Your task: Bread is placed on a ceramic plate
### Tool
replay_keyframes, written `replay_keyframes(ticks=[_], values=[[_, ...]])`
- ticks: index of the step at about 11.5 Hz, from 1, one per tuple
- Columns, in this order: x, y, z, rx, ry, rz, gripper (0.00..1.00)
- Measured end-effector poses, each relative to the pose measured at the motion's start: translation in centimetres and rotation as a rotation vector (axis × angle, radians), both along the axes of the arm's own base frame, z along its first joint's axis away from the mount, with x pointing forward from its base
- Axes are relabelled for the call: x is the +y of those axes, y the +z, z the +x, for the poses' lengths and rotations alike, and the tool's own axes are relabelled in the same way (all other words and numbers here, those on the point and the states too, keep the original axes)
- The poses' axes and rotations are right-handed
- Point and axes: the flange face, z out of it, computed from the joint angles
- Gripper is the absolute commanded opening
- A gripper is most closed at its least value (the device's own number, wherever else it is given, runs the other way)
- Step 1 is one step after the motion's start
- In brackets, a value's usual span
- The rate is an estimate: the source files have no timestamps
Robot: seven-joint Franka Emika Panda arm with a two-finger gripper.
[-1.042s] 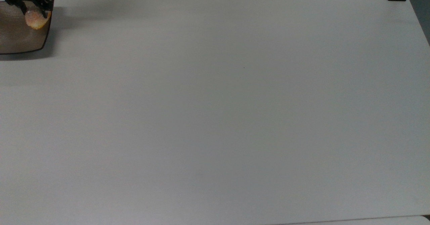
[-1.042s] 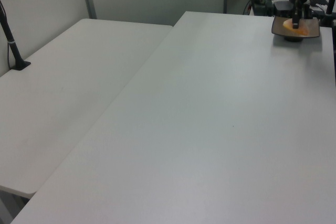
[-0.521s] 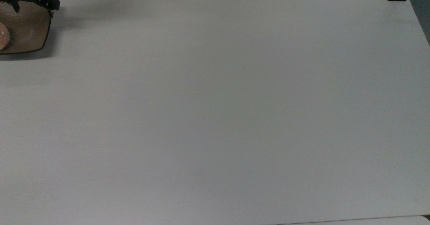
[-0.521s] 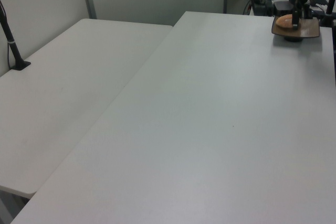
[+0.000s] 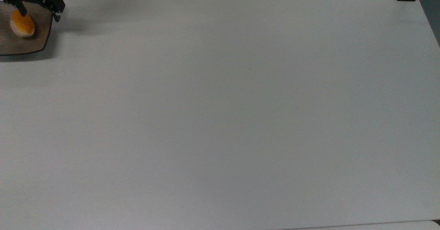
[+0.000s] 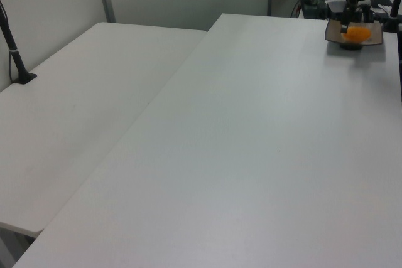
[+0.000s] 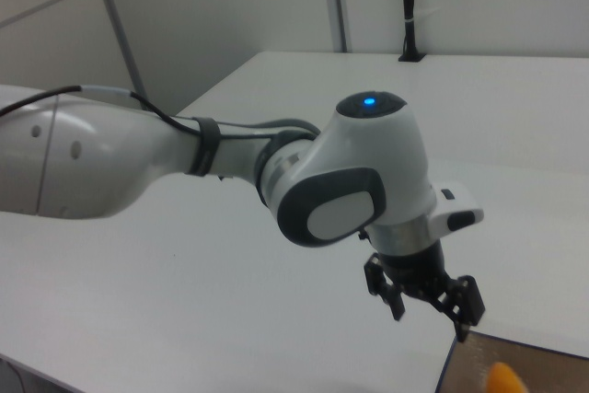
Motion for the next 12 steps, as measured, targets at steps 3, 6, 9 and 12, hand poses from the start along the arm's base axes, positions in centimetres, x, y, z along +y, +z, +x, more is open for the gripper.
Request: replay_keyframes(ticks=[3, 6, 9, 12], values=[[2.5, 4.8, -0.6, -0.037, -0.028, 0.141, 1.0], [8.5, 10.4, 2.5, -0.073, -0.127, 0.202, 1.0], [16.2, 11.5, 5.7, -0.074, -0.149, 0.205, 1.0], [22.9, 13.7, 6.1, -0.029, -0.128, 0.176, 1.0]])
